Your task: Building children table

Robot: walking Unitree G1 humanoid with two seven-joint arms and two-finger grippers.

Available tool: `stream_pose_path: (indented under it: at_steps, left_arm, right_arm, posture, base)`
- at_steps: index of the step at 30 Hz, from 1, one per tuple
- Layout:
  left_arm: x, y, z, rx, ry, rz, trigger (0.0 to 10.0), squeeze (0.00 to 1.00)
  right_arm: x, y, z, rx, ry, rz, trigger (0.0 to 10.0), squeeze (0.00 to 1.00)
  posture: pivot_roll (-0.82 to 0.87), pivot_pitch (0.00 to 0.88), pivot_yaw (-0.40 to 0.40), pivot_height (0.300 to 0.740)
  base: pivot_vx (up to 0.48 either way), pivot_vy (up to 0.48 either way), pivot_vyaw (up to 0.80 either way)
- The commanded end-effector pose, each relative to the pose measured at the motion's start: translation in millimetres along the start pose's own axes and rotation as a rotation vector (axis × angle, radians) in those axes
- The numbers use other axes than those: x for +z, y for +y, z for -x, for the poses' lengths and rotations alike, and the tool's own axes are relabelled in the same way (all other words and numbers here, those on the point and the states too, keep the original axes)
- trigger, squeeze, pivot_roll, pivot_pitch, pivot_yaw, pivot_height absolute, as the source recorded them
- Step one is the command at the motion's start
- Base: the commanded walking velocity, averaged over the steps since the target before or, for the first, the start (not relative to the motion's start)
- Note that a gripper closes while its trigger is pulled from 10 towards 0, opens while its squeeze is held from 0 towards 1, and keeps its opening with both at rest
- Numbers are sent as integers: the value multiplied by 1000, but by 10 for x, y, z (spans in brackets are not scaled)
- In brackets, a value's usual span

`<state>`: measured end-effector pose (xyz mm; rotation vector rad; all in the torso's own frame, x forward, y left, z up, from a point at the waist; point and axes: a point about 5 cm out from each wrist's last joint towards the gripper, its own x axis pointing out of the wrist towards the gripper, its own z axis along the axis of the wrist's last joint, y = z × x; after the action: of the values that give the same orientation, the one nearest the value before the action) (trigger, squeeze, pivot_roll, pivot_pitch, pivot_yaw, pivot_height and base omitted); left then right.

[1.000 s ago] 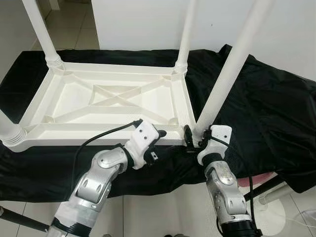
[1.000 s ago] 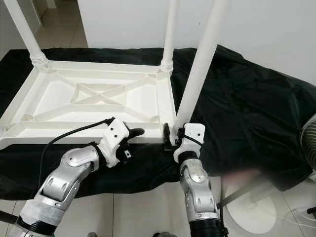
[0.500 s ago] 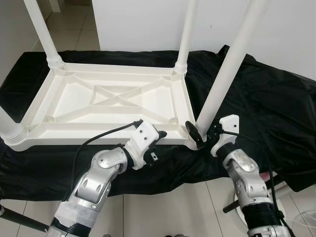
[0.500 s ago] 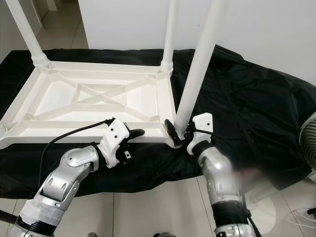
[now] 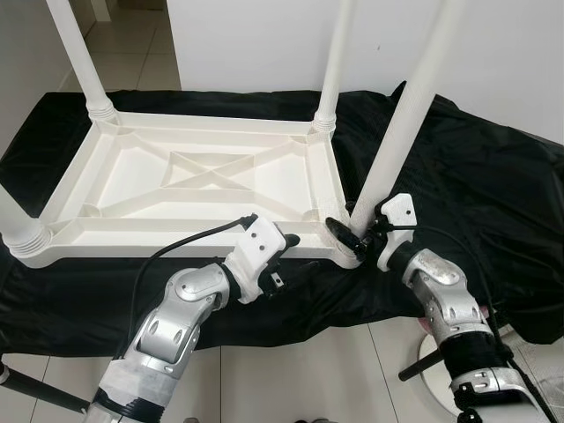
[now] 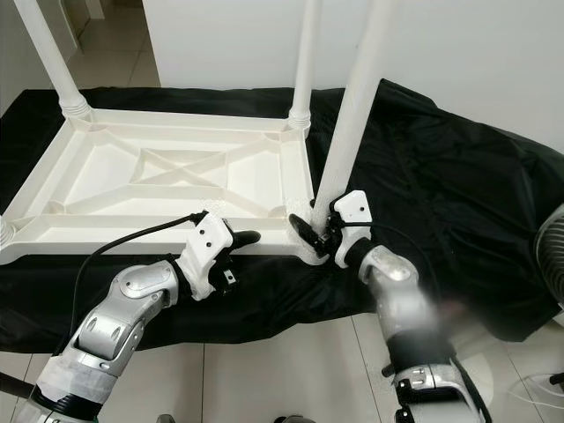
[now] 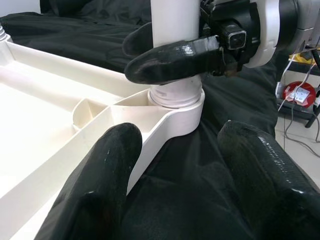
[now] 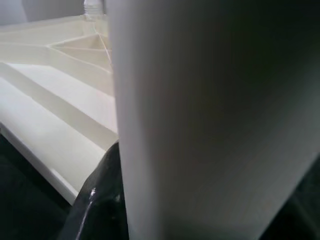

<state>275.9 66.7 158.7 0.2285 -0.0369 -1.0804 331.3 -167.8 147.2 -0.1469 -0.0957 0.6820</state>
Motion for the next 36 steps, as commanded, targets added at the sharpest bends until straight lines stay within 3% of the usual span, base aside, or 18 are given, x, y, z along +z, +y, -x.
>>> stream_pose_path:
  at_steps: [1,6,7,14,23,29,33,36]
  left_arm:
    - [18,15,-3,56,2,-14,10000,0]
    - [16,24,1,61,4,-14,10000,0]
    - [18,24,4,61,4,-14,10000,0]
    - [17,21,10,63,4,-12,10000,0]
    - [11,22,9,64,6,-8,10000,0]
    - [5,28,16,64,9,-7,10000,0]
    - [2,28,21,73,8,-4,10000,0]
    - [2,20,24,75,7,-2,10000,0]
  right_arm:
    - [-106,34,21,44,48,0,0,0]
    - [-123,48,46,38,39,-36,0,0]
    - [-112,47,45,12,35,-45,10000,0]
    - [-71,61,22,-140,26,-71,10000,0]
    - [-45,152,-10,-482,24,-167,10000,0]
    - [-42,271,-21,-674,25,-224,10000,0]
    - [-55,471,-53,-915,53,-309,10000,0]
    - [-18,509,-71,-967,58,-280,10000,0]
  posture:
    - [-45,60,-46,740]
    - [-47,70,-44,740]
    - [-48,75,-44,740]
    - [-51,79,-44,740]
    - [-56,84,-44,740]
    - [-56,86,-48,740]
    - [-51,87,-54,740]
    - [-49,87,-55,740]
  base:
    - [0,0,0]
    - [0,0,0]
    - [0,0,0]
    - [0,0,0]
    - [0,0,0]
    - [0,0,0]
    - [0,0,0]
    - [0,0,0]
